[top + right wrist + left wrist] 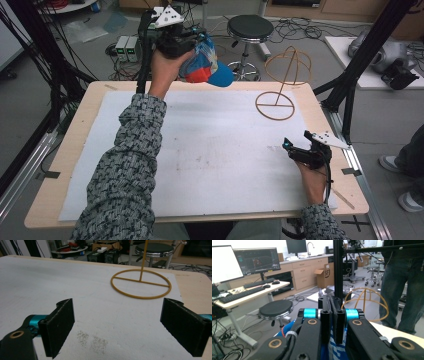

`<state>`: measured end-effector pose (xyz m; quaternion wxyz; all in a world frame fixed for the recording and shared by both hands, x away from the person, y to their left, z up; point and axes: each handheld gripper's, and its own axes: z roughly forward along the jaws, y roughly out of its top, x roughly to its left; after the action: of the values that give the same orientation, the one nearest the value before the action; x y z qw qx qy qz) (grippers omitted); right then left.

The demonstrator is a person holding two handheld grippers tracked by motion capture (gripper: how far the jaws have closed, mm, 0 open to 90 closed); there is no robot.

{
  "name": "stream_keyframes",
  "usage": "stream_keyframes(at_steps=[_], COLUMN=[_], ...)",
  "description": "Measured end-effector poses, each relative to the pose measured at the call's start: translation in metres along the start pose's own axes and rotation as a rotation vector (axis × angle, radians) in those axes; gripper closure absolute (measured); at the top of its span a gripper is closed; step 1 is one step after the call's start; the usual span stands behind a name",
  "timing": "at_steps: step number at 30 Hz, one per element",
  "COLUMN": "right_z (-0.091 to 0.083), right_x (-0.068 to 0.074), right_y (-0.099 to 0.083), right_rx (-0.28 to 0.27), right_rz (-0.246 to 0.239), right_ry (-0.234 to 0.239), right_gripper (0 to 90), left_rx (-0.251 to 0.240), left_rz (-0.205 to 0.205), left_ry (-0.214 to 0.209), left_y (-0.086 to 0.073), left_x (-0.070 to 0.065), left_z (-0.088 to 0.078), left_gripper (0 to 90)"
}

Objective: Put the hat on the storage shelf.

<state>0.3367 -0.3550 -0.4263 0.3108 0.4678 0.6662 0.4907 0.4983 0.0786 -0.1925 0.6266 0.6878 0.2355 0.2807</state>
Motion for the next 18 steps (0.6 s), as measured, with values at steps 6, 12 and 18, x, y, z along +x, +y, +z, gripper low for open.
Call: stream_keyframes(at_steps=[6, 12, 18], right_z=[-0.001, -0.002, -0.002], right_x=[0.000, 0.003, 0.007], right_y=[-0.001, -0.002, -0.003], right_rx=[0.008, 0.021, 0.039], right_rz=[0.004, -0.009, -0.044], right_ry=[0.003, 0.008, 0.007], right_gripper=[11.3, 11.3, 11.3], left_rx=[-0.024, -0.035, -0.054], left_rz=[-0.002, 0.011, 0.023], left_ry=[-0.027, -0.048, -0.071], left_y=[0.019, 0.036, 0.049], left_x=[-0.004, -0.011, -0.022], left_z=[0.020, 0.044, 0.065], left_gripper=[87.7, 87.7, 87.8])
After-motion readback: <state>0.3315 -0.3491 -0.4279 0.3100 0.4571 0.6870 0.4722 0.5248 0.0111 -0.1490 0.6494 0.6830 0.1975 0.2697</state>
